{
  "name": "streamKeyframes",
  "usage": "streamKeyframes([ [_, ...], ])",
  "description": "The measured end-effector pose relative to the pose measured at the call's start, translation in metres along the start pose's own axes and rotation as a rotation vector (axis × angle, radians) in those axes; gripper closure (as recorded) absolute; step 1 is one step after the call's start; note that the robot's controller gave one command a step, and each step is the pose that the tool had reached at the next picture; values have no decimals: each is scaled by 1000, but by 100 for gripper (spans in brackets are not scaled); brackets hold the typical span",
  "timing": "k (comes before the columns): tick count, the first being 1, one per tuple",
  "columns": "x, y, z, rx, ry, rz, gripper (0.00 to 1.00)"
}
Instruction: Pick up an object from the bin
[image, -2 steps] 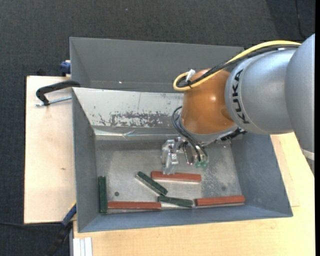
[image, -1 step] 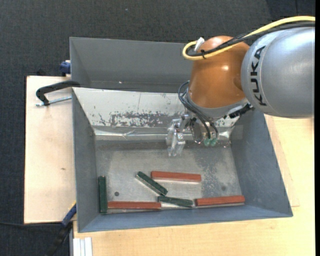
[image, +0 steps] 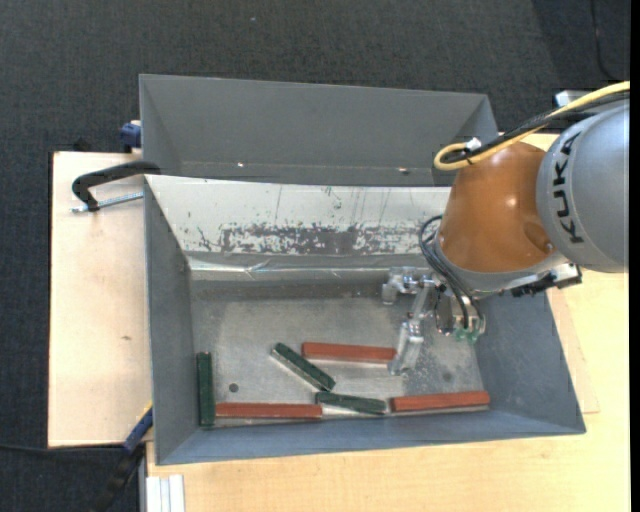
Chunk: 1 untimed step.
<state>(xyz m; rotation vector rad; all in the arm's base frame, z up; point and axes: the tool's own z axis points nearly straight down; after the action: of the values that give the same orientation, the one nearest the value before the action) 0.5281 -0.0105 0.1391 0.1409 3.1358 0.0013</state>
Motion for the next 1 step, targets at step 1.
streamKeyframes([
  [1,0,0,0,0,0,0,0],
])
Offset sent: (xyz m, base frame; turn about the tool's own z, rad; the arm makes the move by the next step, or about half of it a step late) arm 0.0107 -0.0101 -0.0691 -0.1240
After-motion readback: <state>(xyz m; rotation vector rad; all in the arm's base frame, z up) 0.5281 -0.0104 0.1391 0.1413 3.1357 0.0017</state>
